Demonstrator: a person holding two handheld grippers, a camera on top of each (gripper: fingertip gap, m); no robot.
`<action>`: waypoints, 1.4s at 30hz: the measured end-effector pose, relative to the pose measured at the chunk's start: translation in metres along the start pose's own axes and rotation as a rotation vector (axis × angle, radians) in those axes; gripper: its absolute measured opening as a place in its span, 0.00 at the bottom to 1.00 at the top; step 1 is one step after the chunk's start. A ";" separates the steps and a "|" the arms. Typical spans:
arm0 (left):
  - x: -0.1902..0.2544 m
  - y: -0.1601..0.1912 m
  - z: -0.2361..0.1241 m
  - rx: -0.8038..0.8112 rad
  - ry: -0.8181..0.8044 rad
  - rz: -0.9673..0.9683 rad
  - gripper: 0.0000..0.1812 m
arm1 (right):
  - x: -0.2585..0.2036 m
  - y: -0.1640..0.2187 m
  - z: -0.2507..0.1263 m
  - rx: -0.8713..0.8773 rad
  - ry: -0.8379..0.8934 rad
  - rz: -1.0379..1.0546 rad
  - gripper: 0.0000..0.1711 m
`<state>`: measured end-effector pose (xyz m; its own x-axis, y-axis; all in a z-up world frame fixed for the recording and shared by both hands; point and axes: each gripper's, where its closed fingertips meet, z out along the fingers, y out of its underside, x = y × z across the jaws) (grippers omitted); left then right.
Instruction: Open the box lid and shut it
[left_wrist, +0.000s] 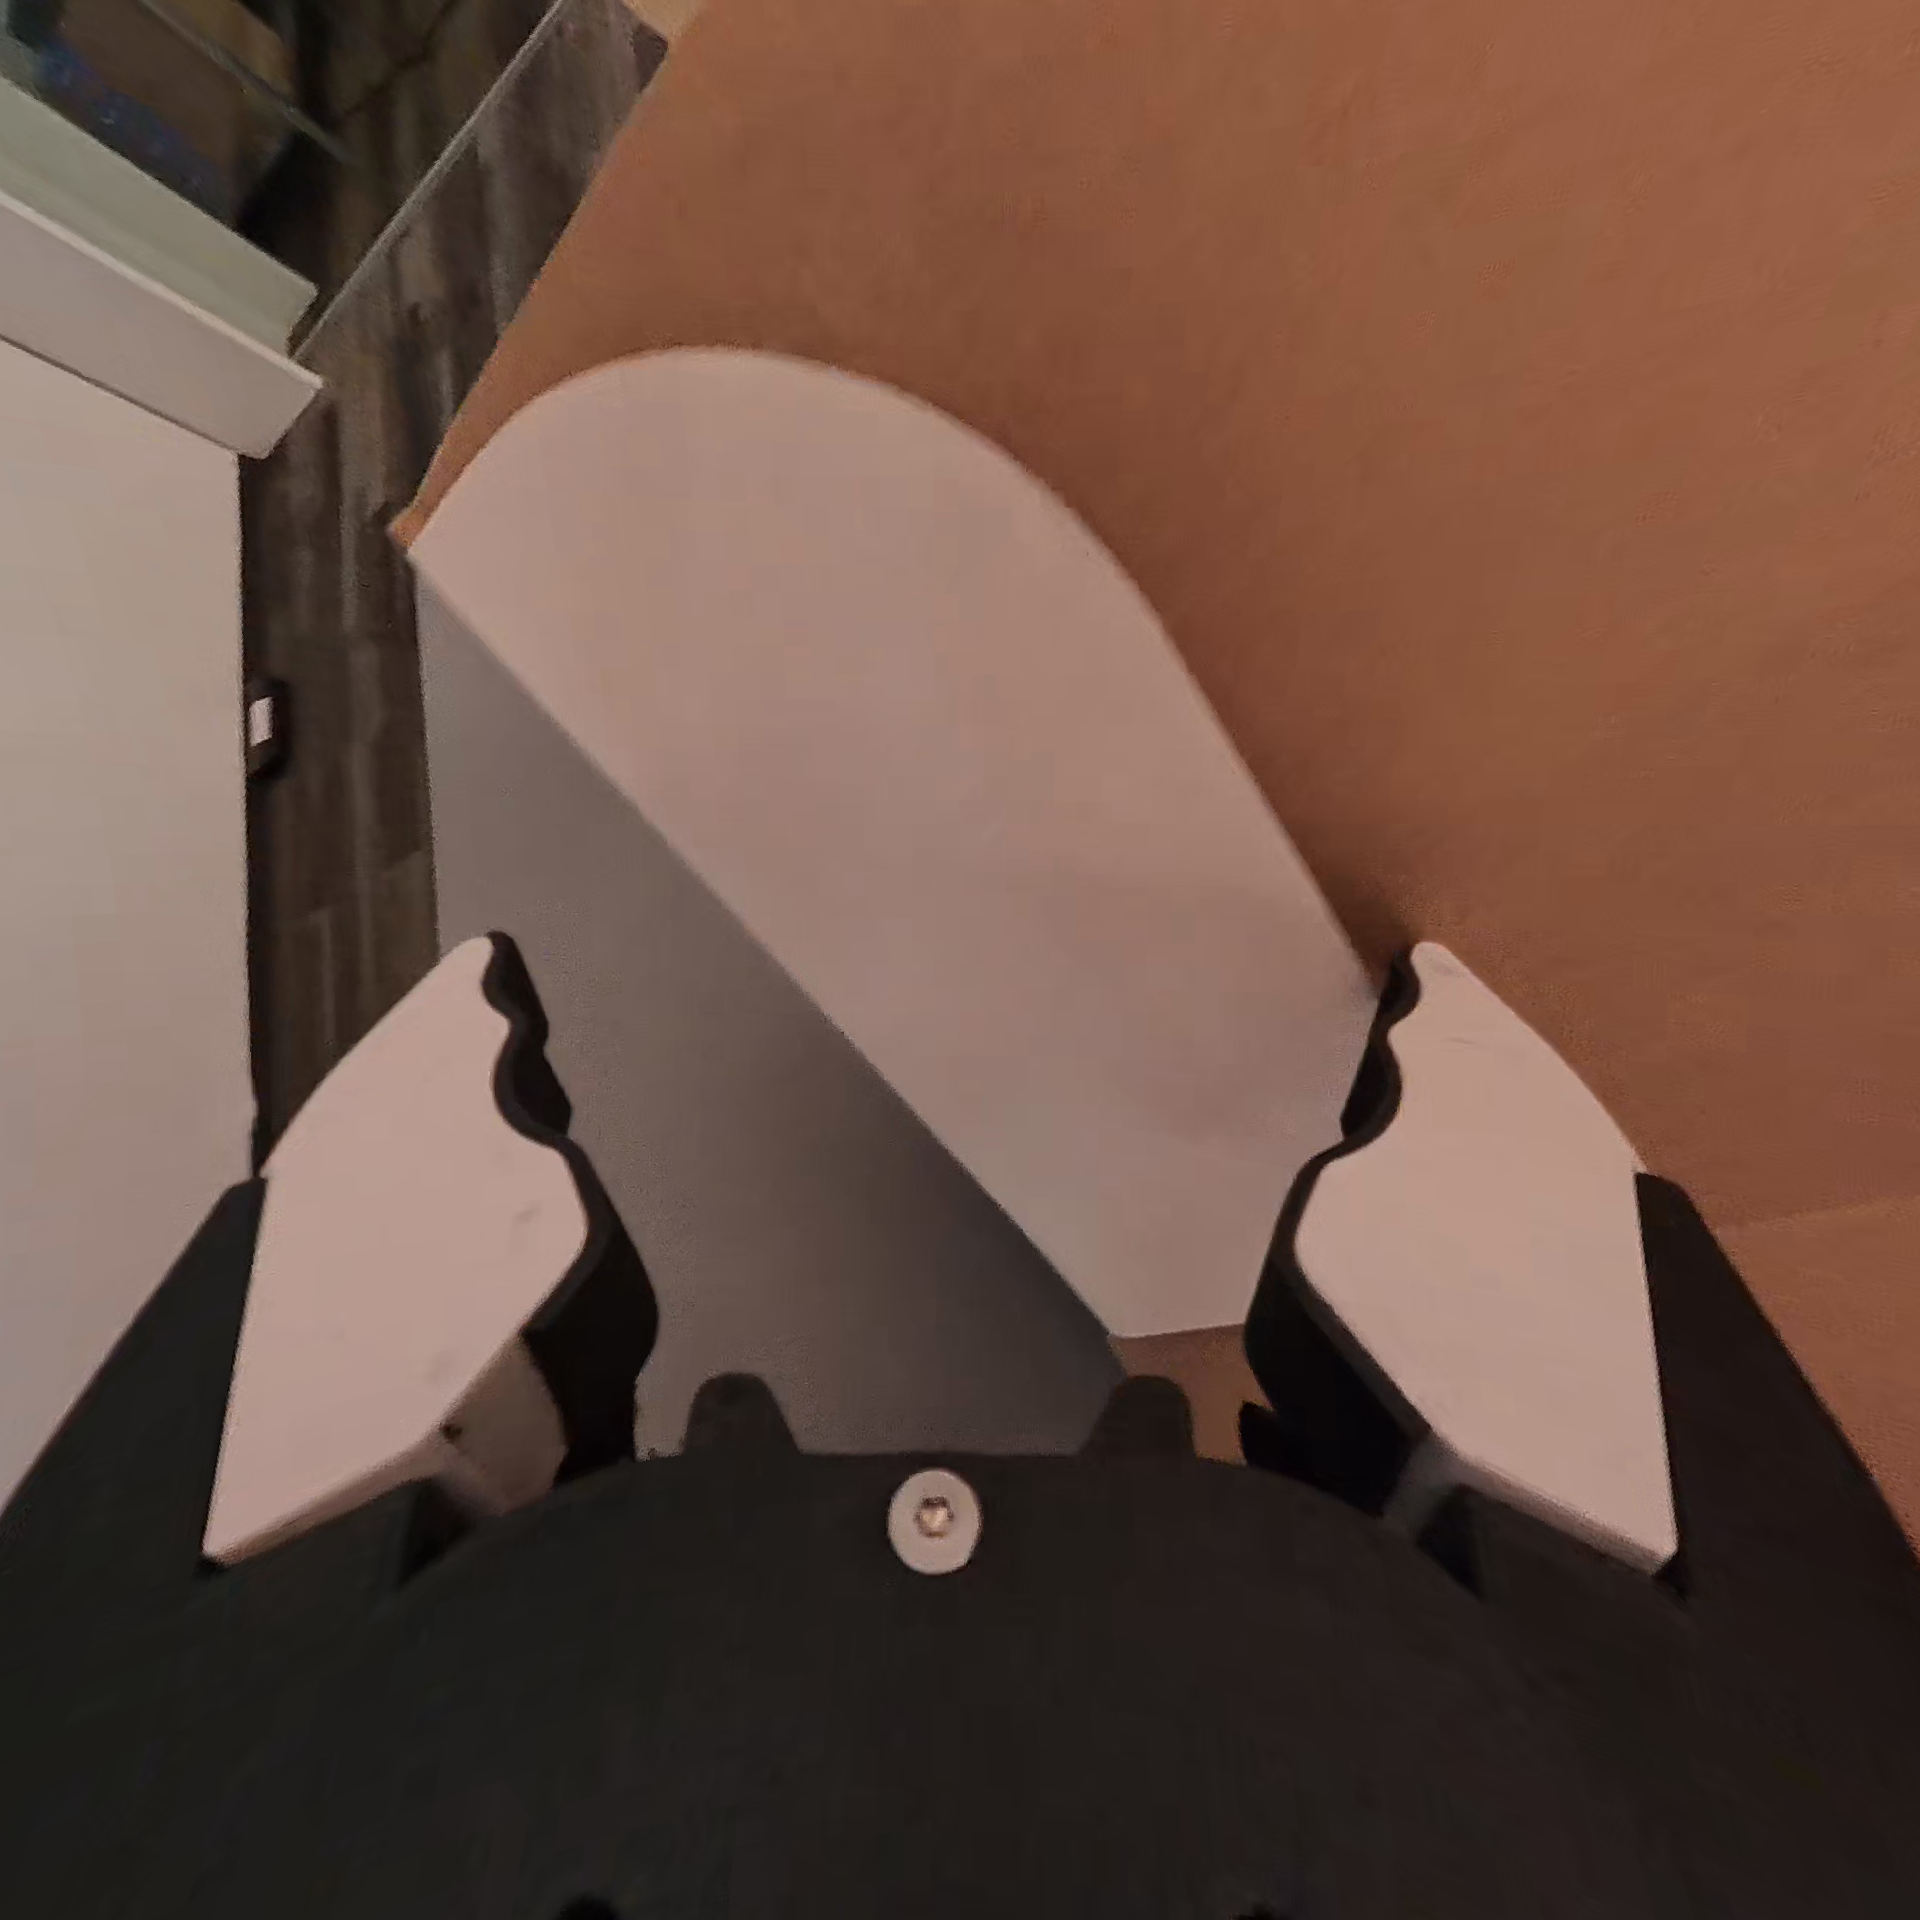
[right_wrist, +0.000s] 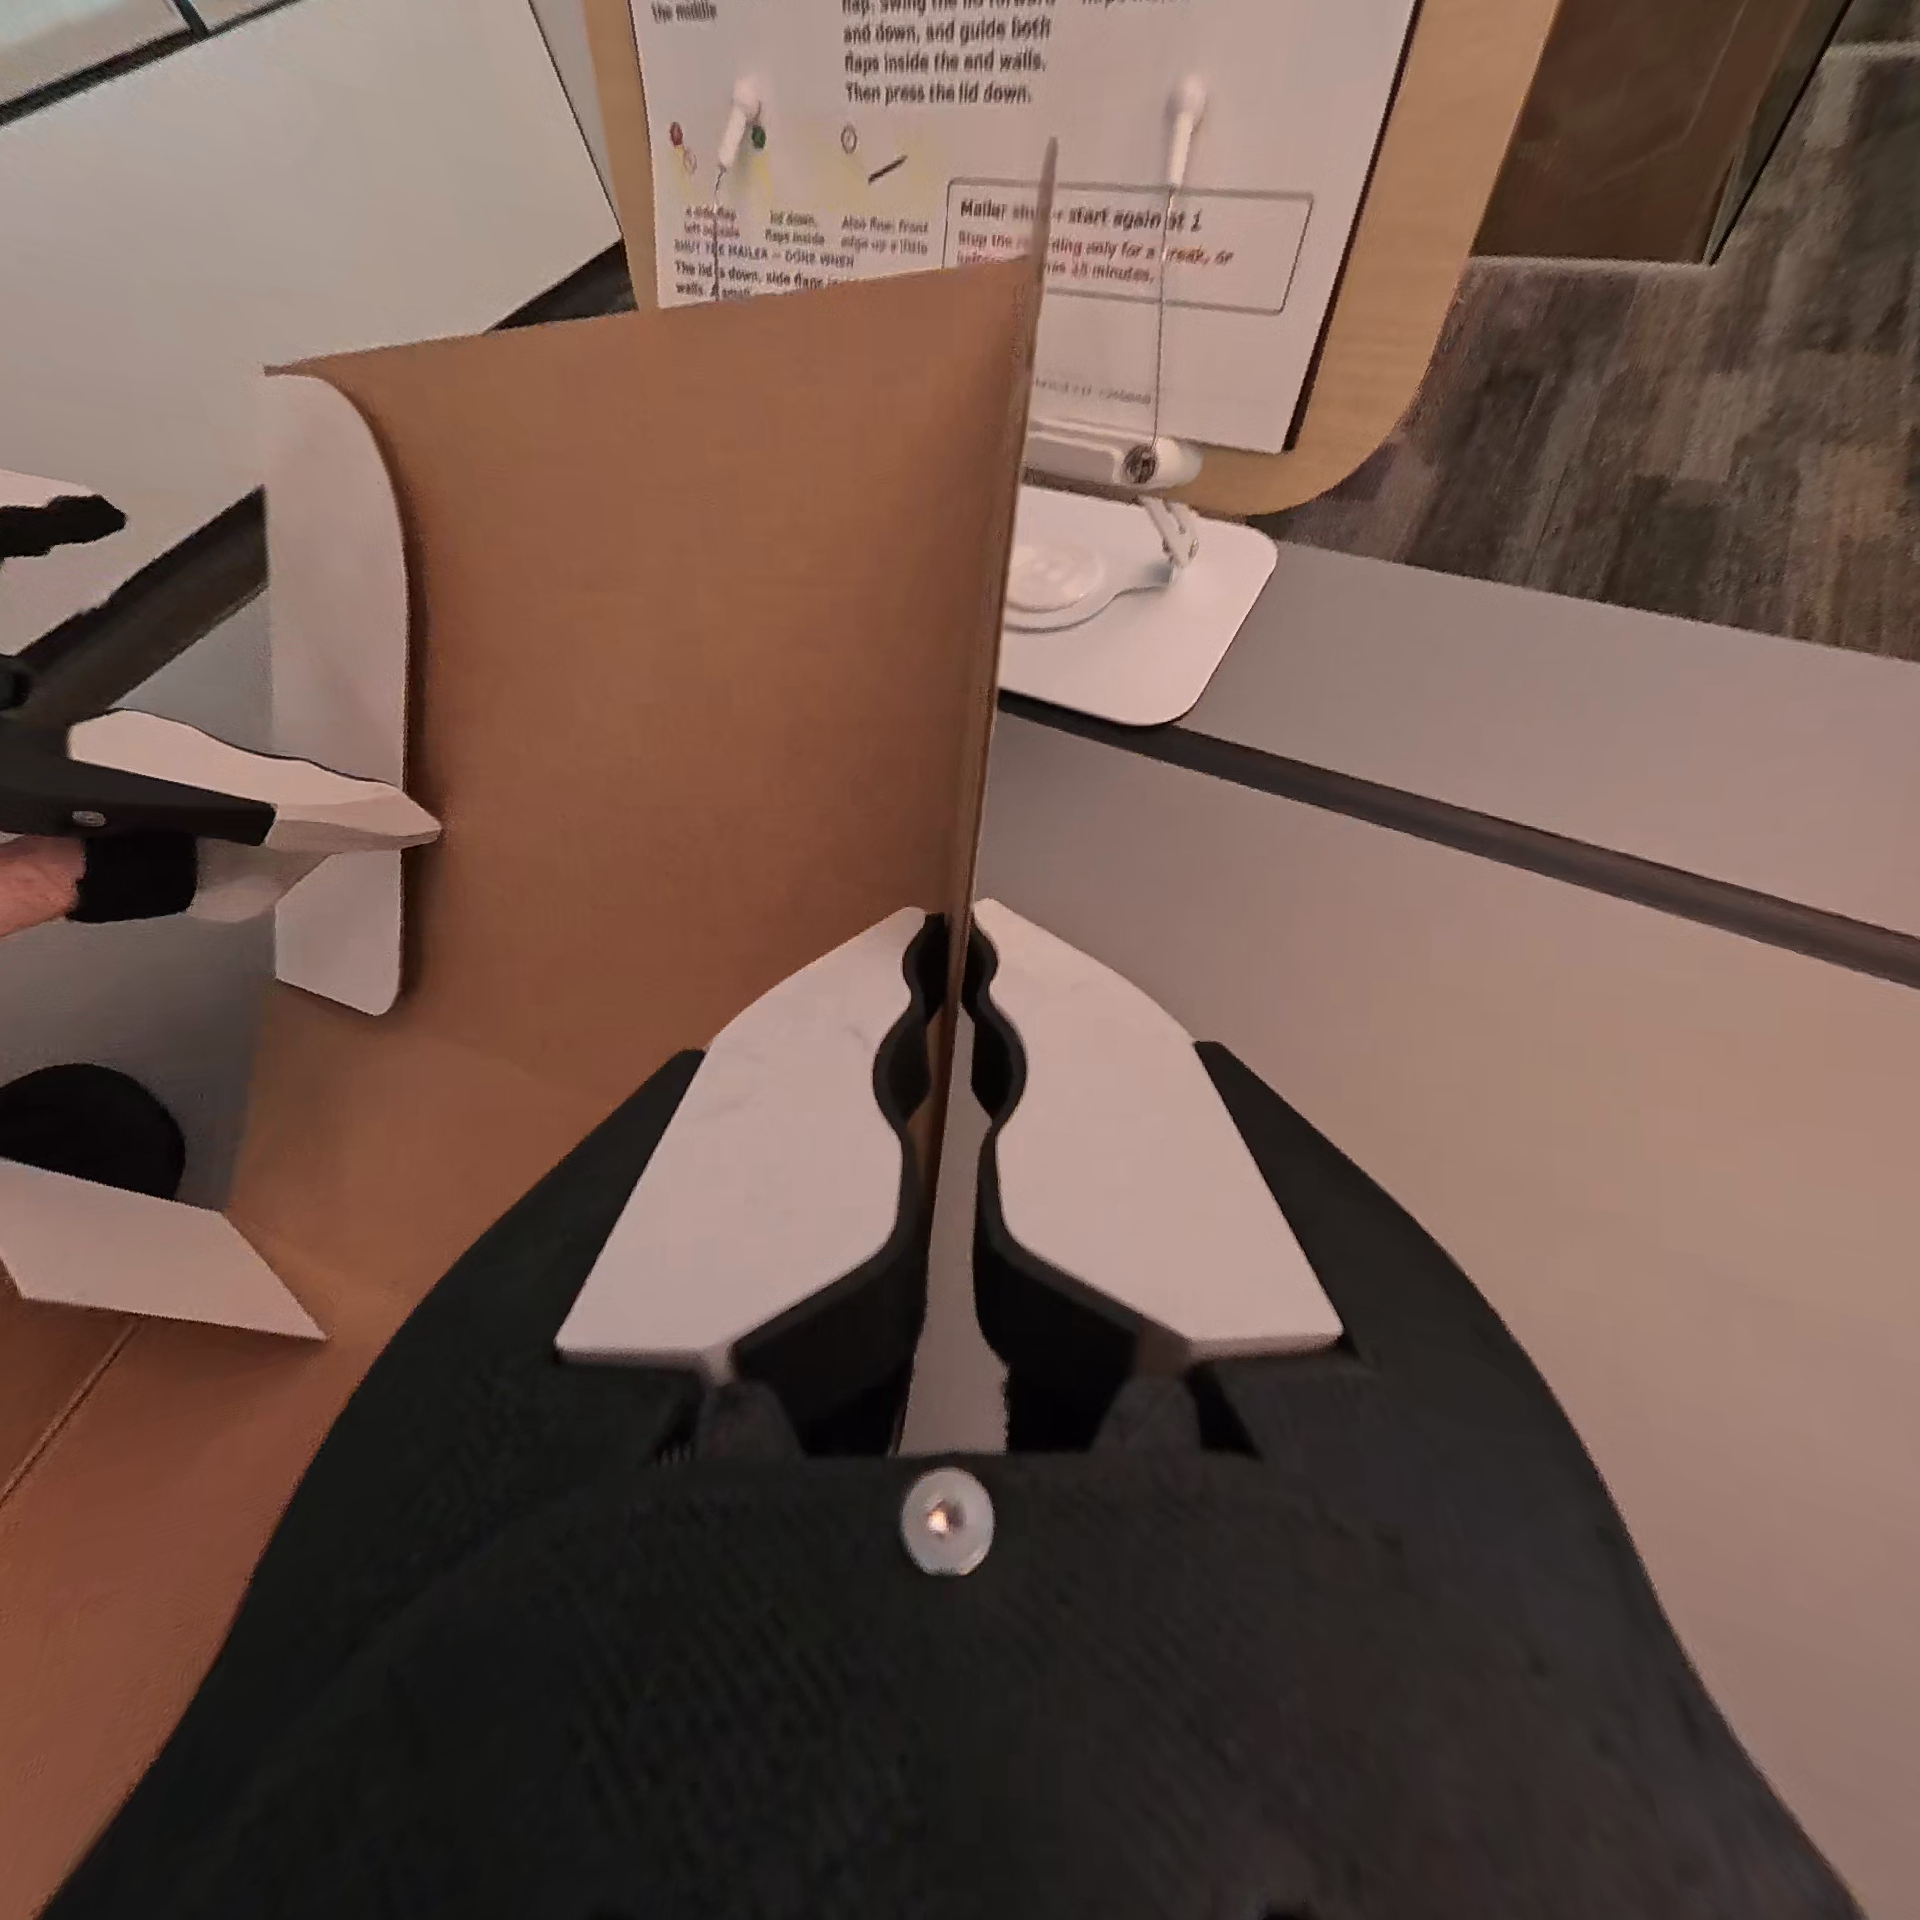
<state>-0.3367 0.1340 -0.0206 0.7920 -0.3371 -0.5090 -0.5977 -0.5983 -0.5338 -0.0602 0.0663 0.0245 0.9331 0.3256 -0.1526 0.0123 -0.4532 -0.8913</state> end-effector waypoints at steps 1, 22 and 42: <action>0.000 0.001 -0.003 -0.003 0.000 -0.001 0.80 | 0.000 -0.001 -0.004 0.020 -0.012 0.004 0.01; 0.008 0.069 -0.127 0.324 0.385 -0.183 0.05 | -0.042 0.026 -0.087 0.213 -0.084 -0.132 0.04; -0.014 0.073 -0.116 0.357 0.524 -0.307 0.01 | -0.060 0.047 -0.128 0.195 -0.214 -0.084 0.10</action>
<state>-0.3768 0.0111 0.0257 0.8335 -0.5506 0.0450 -0.2703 -0.4776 -0.8360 -0.0697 -0.0803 0.0464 0.8344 0.5323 -0.1431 -0.0022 -0.2564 -0.9666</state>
